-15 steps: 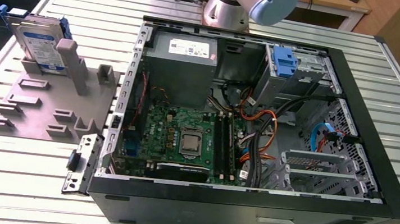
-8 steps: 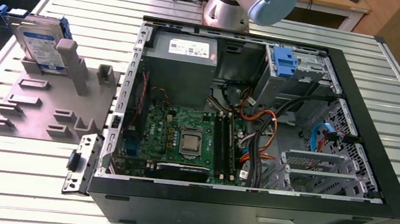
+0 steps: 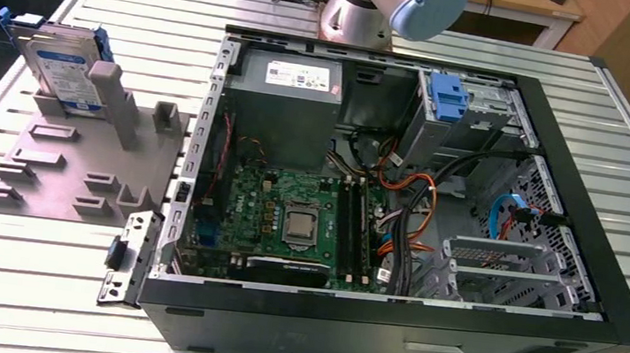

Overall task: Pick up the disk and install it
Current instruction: 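Pick up the disk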

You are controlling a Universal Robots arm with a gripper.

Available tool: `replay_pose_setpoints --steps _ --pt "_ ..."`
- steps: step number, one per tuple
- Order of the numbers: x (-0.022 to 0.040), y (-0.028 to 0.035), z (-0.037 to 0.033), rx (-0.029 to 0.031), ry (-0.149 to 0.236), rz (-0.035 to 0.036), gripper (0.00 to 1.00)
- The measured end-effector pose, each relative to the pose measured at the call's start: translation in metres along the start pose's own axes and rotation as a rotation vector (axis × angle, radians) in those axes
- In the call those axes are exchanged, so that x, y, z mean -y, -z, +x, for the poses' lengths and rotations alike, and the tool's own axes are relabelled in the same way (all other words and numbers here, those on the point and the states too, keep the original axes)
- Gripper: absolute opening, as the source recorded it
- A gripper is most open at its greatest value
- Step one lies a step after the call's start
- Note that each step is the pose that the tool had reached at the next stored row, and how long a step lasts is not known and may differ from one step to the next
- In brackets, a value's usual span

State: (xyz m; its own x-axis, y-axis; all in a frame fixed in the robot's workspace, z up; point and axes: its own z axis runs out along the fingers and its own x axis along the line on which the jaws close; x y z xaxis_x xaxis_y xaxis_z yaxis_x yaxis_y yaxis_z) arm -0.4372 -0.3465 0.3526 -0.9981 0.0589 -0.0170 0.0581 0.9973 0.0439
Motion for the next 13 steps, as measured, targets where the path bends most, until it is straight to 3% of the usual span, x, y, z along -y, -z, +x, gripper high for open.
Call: replay_pose_setpoints --steps 13 --pt "0.0 -0.0001 0.0 -0.0007 0.017 -0.0003 0.11"
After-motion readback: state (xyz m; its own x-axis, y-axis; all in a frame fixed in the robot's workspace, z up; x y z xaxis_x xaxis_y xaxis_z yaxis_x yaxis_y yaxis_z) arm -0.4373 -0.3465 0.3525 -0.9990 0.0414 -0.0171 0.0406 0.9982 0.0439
